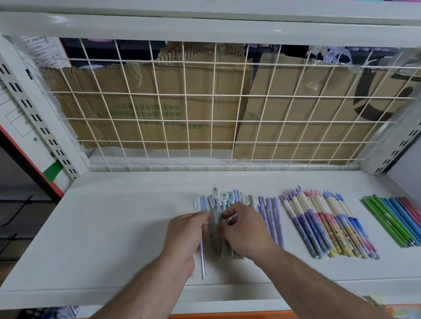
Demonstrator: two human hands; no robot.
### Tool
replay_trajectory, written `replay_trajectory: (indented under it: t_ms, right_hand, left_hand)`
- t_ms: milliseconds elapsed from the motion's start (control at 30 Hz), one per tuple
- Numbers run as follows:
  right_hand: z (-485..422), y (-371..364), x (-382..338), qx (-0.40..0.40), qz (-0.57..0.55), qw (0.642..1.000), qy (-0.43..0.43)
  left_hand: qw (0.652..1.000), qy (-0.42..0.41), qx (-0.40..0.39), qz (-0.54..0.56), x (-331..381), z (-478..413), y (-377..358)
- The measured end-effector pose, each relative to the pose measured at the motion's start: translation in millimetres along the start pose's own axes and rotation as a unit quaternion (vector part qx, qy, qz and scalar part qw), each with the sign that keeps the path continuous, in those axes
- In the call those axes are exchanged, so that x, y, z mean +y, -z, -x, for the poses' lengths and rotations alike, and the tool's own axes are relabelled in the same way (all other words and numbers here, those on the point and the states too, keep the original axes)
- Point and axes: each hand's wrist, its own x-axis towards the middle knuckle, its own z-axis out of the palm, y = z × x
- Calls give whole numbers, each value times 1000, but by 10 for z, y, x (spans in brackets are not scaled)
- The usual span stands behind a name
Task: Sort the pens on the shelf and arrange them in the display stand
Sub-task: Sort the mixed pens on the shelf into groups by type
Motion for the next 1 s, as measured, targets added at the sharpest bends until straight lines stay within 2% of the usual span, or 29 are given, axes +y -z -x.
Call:
replay_trajectory:
  t_ms: [167, 367, 600, 700, 833, 1000]
  right_hand:
    - [-61, -24, 0, 5, 34, 999, -3]
    - [-25, -44, 21, 9, 20, 999, 27]
    - [70, -52, -10, -65, -1, 996, 62]
    - [29, -61, -15, -32, 38, 997, 66]
    - [-51, -70, -30, 5, 58, 997, 44]
    - [-37, -115, -38, 38, 83, 994, 55]
  left_hand:
    - [999, 19, 18, -21, 18, -47, 56]
    - [999, -14, 3, -34, -64, -134, 64]
    - [998, -51, -27, -31, -68, -151, -6]
    - [992, -86, -11, -92, -80, -164, 7]
    - [972, -122, 52, -192, -67, -148, 63]
    - [952, -148, 52, -264, -98, -103, 129]
